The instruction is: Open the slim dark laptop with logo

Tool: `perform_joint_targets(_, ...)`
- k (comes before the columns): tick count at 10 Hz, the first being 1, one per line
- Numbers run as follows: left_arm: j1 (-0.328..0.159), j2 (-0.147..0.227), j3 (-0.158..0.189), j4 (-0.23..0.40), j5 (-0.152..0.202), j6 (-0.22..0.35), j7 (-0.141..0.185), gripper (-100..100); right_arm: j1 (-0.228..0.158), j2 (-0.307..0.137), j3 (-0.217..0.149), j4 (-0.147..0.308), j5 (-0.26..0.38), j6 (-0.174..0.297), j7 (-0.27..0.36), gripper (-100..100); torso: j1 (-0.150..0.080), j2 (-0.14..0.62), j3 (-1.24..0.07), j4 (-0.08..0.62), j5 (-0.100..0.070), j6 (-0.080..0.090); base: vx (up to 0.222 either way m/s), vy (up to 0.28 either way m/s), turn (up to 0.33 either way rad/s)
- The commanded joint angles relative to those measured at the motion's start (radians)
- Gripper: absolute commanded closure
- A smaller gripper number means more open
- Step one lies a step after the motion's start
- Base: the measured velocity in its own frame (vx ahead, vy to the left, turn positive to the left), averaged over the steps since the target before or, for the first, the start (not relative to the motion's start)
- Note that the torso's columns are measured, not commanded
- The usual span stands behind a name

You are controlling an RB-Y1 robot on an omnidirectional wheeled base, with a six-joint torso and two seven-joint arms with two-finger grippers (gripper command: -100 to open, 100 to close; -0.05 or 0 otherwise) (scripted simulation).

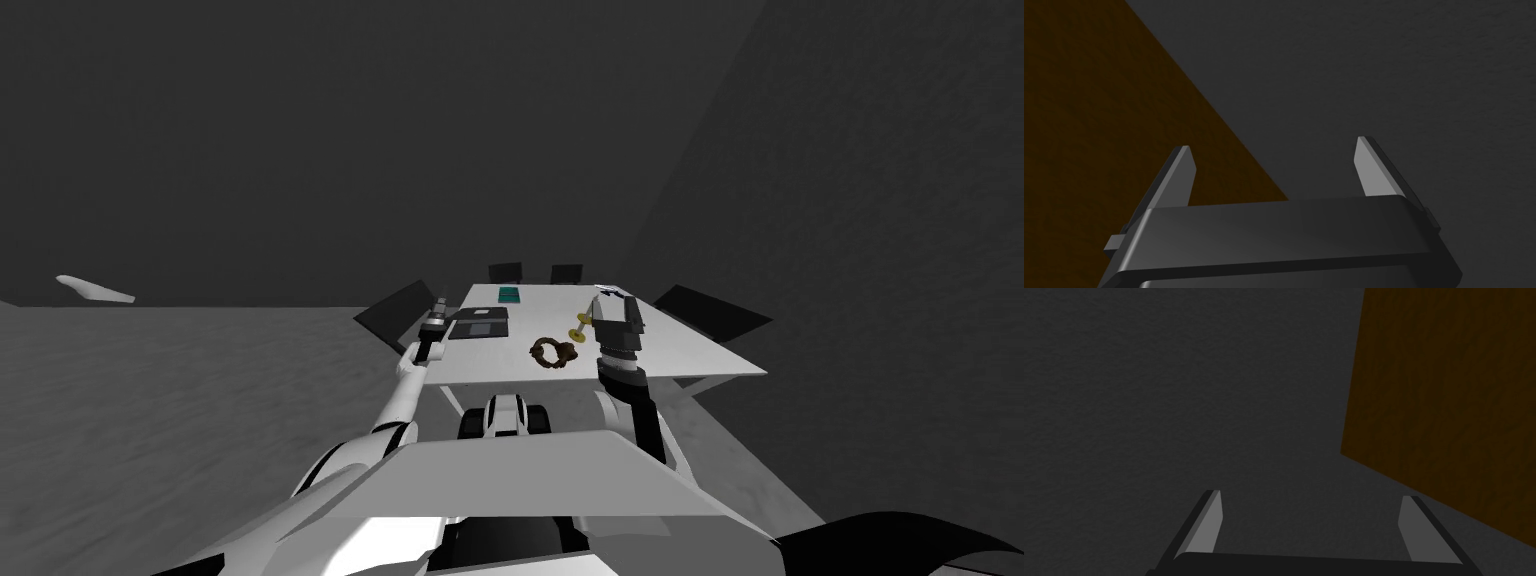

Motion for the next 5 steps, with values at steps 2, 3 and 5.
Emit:
perform_joint_targets(2,0.000,0.000,0.000,0.000,0.000,0.000,0.000,0,0.000,0.000,0.000,0.000,0.000,0.000,0.000,0,-0.001,0.001,0.000,0.000,0.000,0.000,0.000,0.000,0.000)
perform_joint_targets(3,0.000,0.000,0.000,0.000,0.000,0.000,0.000,0,0.000,0.000,0.000,0.000,0.000,0.000,0.000,0,-0.001,0.001,0.001,0.000,0.000,0.000,0.000,0.000,0.000)
perform_joint_targets(5,0.000,0.000,0.000,0.000,0.000,0.000,0.000,0,0.000,0.000,0.000,0.000,0.000,0.000,0.000,0,-0.001,0.002,0.001,0.001,0.000,0.000,0.000,0.000,0.000)
